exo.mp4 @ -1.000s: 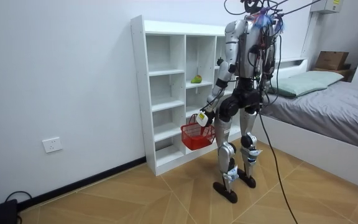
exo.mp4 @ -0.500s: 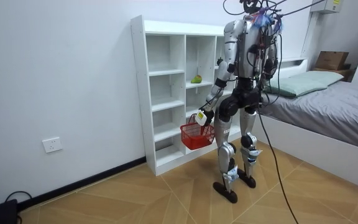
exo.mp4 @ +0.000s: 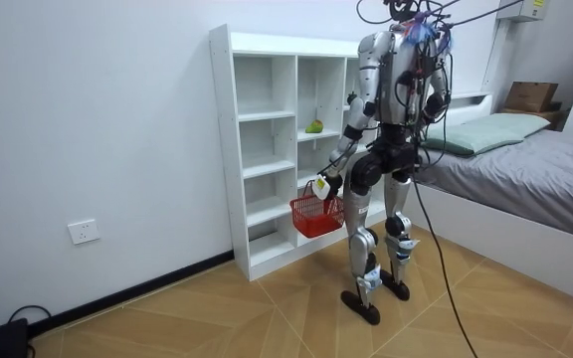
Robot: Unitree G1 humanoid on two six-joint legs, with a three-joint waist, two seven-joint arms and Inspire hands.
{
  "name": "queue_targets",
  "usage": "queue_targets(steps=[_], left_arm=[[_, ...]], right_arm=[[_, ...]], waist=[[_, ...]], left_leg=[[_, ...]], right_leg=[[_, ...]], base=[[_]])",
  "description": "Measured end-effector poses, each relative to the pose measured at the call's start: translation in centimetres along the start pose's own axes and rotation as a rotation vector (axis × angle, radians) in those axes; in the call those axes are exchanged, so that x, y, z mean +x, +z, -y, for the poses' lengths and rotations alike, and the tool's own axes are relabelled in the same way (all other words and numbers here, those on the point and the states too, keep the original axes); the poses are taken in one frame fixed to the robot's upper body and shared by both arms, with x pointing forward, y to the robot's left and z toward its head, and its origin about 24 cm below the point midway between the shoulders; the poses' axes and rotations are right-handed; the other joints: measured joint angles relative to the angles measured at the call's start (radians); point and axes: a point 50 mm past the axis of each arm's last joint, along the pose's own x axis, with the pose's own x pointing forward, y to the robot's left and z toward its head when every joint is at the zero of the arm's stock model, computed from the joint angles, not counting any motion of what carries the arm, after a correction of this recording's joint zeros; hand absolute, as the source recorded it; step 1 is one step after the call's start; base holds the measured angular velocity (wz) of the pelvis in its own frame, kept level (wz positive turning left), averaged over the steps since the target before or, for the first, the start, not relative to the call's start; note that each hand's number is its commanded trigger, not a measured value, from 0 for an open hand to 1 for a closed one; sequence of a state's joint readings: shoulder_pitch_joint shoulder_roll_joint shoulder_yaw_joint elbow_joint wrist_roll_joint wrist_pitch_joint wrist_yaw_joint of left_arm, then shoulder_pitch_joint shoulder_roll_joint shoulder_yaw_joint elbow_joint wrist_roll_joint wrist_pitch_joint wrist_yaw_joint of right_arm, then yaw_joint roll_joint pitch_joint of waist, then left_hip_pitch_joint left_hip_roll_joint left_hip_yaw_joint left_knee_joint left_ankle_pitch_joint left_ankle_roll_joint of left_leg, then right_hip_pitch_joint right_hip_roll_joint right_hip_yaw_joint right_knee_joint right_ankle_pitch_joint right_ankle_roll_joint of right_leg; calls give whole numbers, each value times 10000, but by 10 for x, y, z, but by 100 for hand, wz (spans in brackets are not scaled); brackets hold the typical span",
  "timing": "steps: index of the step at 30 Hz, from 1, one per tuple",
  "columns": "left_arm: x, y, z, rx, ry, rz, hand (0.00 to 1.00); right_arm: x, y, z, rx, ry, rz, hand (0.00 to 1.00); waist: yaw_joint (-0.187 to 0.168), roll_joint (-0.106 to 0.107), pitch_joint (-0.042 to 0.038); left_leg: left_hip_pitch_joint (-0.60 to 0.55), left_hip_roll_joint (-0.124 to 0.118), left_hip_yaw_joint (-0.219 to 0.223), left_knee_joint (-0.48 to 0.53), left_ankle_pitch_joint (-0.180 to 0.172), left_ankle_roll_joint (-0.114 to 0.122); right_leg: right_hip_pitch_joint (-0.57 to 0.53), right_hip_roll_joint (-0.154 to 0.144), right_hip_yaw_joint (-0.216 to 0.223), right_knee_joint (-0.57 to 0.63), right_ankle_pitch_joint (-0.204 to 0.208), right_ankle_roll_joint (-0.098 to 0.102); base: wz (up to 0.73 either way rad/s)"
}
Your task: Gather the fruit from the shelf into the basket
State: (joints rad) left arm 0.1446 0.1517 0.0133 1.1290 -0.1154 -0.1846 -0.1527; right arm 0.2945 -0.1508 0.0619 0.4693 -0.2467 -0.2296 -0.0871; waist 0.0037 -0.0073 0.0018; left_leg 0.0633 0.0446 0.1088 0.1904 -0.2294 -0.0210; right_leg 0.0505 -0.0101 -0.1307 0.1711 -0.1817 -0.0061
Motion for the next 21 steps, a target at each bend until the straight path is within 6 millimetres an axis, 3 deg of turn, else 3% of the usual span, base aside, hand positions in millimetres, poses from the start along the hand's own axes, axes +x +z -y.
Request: queue_targets(steps=[5, 10, 13, 21], left_arm=[[1, 4, 2, 58, -217, 197, 100], [-1, 1, 1, -28, -382, 80, 100], [-1, -1, 1, -59, -487, 22, 100], [-1, -1, 1, -67, -505, 15, 100]], right_arm=[[3, 23, 6, -188, -288, 1017, 0], [2, 64, 22, -488, -1076, 2855, 0], [0, 78, 28, -408, -1586, 3623, 0], [-2, 84, 31, -772, -2199, 3942, 0]], waist=[[14, 13, -5], [0, 37, -21], [32, 29, -24], [45, 36, -38]], left_leg=[[11, -5, 7, 74, 0, 1], [29, -4, 20, 32, 7, 11], [58, -4, 50, -21, 7, 12], [-1, -3, 86, -40, 7, 12]], right_leg=[[-16, 9, 127, -7, 6, 11], [-7, 27, 207, -2, 25, 10], [-18, 30, 241, -7, 29, 10], [-117, 39, 247, 21, 33, 9]], base=[[0], [-4], [-2], [-2]])
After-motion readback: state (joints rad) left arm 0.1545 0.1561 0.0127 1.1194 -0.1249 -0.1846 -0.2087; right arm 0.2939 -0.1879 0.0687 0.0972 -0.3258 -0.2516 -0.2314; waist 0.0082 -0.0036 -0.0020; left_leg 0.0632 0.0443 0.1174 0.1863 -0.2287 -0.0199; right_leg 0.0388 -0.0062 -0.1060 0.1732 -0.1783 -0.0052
